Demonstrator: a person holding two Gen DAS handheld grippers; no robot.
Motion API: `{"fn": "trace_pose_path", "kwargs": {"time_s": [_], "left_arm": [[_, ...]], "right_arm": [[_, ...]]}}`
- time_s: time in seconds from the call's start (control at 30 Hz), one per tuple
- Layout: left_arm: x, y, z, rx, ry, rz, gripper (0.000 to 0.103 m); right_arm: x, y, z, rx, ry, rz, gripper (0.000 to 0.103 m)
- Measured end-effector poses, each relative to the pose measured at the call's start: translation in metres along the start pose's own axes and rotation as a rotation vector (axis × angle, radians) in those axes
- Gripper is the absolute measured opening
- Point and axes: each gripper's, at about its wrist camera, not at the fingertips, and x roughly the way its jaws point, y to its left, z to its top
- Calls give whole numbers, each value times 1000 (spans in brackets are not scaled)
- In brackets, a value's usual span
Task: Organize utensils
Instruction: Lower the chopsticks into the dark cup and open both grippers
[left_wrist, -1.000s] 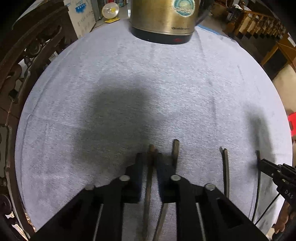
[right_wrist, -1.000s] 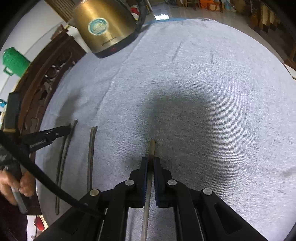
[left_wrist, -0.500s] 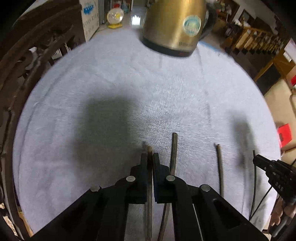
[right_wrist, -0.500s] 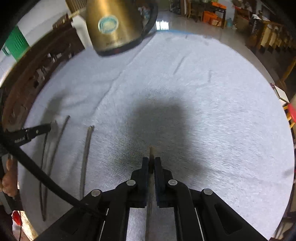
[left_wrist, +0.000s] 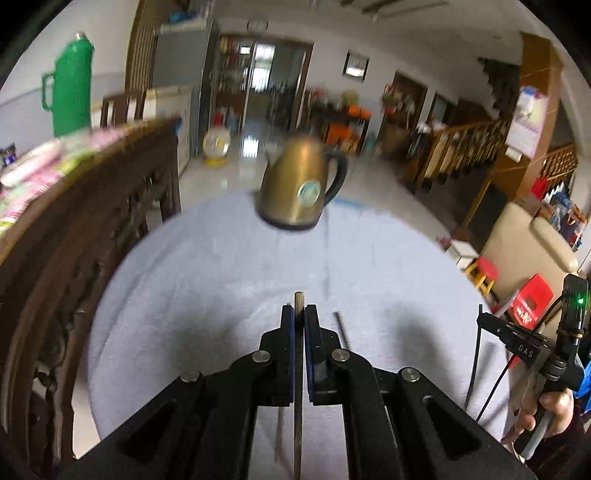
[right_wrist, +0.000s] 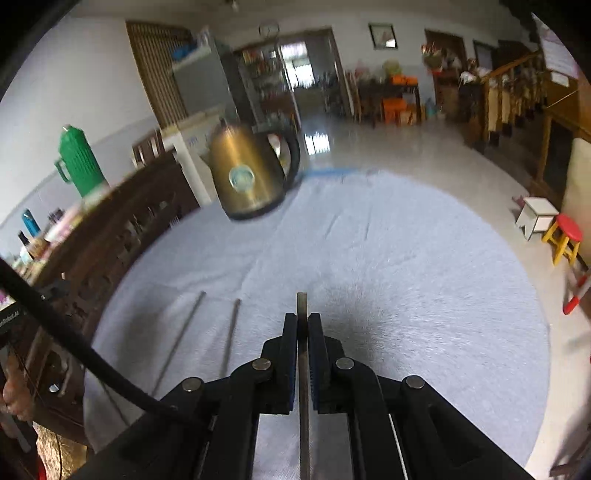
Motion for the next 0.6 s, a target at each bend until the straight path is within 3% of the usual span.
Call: {"fn": "trace_pose_path", "kwargs": {"time_s": [0.17,0.6], "left_arm": [[-35,-21,-15,24,-83,5,5],[-113,-55,-27,80,-207,-50,5]], "right_arm": [[-53,16,-17,0,-123,16,6],[-129,20,-34,5,-254,54,6]]}}
